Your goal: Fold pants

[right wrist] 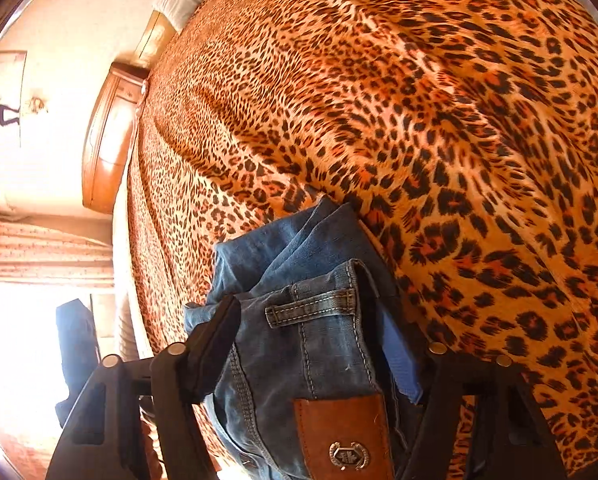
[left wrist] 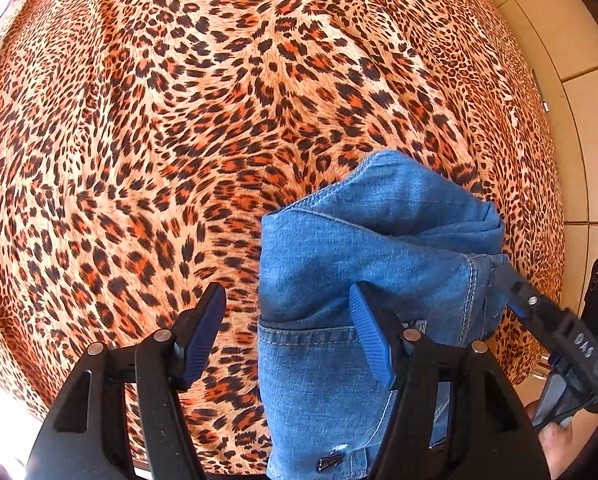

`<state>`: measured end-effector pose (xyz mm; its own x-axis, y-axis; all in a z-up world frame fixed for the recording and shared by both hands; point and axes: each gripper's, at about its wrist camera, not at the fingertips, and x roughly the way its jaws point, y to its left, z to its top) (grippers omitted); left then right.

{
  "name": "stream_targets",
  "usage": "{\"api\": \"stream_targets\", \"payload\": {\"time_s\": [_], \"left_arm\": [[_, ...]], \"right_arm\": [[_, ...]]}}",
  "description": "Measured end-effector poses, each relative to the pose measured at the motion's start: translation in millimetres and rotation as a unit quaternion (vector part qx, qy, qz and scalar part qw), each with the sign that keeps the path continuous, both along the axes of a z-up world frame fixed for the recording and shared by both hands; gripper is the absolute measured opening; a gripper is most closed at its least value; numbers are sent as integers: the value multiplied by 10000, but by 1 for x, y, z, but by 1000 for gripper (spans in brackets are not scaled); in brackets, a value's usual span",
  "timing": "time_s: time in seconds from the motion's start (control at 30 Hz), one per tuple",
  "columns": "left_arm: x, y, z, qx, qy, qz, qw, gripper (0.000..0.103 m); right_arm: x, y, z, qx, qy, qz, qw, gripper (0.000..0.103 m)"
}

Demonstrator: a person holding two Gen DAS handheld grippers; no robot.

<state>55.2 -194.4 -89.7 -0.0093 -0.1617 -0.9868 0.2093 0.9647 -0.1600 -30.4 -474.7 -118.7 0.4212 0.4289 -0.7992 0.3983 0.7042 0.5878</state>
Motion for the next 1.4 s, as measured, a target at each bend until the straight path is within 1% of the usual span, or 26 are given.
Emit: {"api": "stream_targets", "payload": {"time_s": [0.03, 0.07, 0.1, 0.13, 0.17, 0.2, 0.23, 0.27, 0.3, 0.33, 0.37, 0.43, 0.47, 0.5, 0.57, 0.7, 0.73, 0.8, 0.9, 0.97, 1.03, 1.1, 1.13, 1.2, 1.27, 1.4], "left_arm": [[2, -5, 0, 57, -40, -23, 10000, 62], [2, -10, 2, 94, -87, -80, 9999, 57], [1, -12, 5, 58, -143, -160, 9998, 45], [-1, -16, 7, 18, -210, -237, 9995, 41], [-2, -22, 7, 89, -294, -276, 9991, 41], [-1, -29, 3, 164, -342, -287, 9989, 42], [0, -32, -2, 242, -359, -300, 9986, 43], [4, -45, -7, 329, -360, -340, 9982, 43], [5, -45, -6, 346, -315, -336, 9983, 43], [7, -47, -5, 283, -283, -296, 9988, 43], [8, -41, 1, 200, -319, -257, 9990, 43], [7, -21, 13, 154, -387, -232, 9989, 45], [5, -14, 16, 103, -337, -255, 9991, 49], [1, -5, 17, 8, -246, -238, 9994, 55], [-9, 15, 13, -190, -70, -82, 9998, 61], [-28, 26, -9, -431, 319, 56, 9985, 61], [-30, 26, -12, -528, 342, 153, 9979, 62], [-28, 25, -15, -612, 407, 309, 9968, 66], [-33, 25, -14, -742, 507, 384, 9952, 66], [-39, 24, -13, -776, 515, 327, 9951, 67], [-54, 21, -14, -742, 472, 248, 9958, 70], [-52, 18, -18, -653, 390, 242, 9968, 76], [-52, 16, -20, -632, 345, 258, 9971, 77], [-51, 12, -23, -588, 250, 280, 9976, 77], [-52, 9, -20, -585, 154, 299, 9977, 77], [-54, 0, -11, -625, -136, 73, 9979, 76]], "right_arm": [[4, 5, -1, -192, 71, 218, 9996, 30], [6, 10, 0, -375, 108, 390, 9985, 10], [6, 10, 6, -468, 3, 442, 9979, 10], [3, 8, 15, -440, -233, 383, 9980, 10], [-1, 5, 23, -477, -415, 306, 9975, 10], [-3, 1, 23, -659, -396, 298, 9966, 9], [0, -1, 14, -811, -140, 395, 9958, 9], [1, -3, 4, -893, 102, 475, 9948, 10], [1, -2, 0, -897, 175, 507, 9945, 11], [0, -2, 2, -905, 125, 488, 9946, 11], [-2, -2, 8, -903, 49, 428, 9950, 16], [-10, -4, 17, -618, -71, 352, 9974, 24], [-17, -7, 21, -488, -120, 309, 9983, 34], [-26, -8, 25, -400, -156, 281, 9987, 48], [-42, -8, 28, -283, -140, 311, 9990, 63], [-60, -7, 13, -186, 48, 281, 9994, 63], [-63, -8, 7, -103, 119, 209, 9997, 63], [-67, -9, -7, 173, 214, 51, 9996, 63], [-70, -3, -17, 507, 137, 17, 9986, 63], [-73, -1, -14, 483, 5, 52, 9988, 65], [-76, -3, -14, 577, -49, 8, 9983, 66], [-80, -4, -15, 649, -72, -34, 9979, 66], [-80, -4, -17, 618, -26, -2, 9981, 66], [-85, -5, -22, 627, 73, 44, 9980, 66], [-90, -5, -22, 646, 4, -32, 9979, 68], [-89, -1, -21, 549, 15, -50, 9985, 72]]}}
